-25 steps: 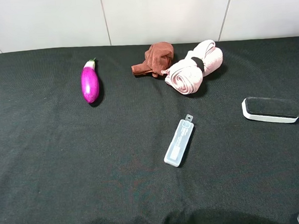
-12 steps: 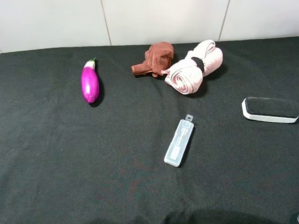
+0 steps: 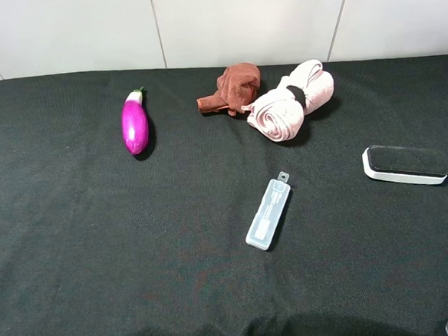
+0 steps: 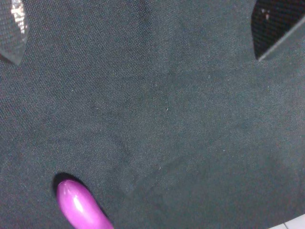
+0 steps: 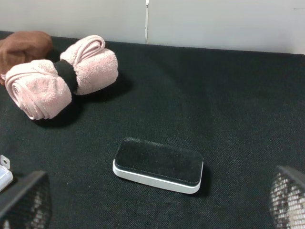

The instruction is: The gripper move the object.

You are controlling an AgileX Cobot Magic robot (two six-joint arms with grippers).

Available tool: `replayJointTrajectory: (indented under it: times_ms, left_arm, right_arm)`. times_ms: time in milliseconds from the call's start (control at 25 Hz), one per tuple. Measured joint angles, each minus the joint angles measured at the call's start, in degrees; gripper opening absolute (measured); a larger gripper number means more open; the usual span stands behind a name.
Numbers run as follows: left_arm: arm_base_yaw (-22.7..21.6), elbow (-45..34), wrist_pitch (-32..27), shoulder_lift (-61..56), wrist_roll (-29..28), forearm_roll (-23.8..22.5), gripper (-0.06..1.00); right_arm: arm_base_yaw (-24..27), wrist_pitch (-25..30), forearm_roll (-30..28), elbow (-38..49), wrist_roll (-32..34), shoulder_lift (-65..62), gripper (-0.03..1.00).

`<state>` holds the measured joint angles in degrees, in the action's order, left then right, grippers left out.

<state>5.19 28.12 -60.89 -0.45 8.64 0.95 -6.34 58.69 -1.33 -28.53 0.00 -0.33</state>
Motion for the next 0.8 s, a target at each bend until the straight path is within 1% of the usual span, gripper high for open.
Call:
replayJointTrajectory:
  times_ms: [800]
  left_arm:
    - [0.0,0.0,0.0,0.0,0.0,0.0,0.99]
  right_arm:
    - [0.0,0.0,0.0,0.0,0.0,0.0,0.69]
